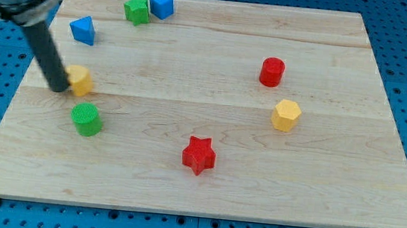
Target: Push the green circle slightly towards up
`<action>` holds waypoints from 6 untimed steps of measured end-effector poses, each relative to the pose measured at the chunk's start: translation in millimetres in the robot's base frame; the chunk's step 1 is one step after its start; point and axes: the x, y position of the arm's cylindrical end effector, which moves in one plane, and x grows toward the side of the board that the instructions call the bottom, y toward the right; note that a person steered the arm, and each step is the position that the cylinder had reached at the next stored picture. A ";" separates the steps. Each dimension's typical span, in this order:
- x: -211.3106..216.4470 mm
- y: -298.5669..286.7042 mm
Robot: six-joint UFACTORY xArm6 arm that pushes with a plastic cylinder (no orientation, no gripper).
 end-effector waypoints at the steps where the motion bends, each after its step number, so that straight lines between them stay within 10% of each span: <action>1: 2.6 8.6; 4: 99.0 -27.3; 6: 80.8 9.5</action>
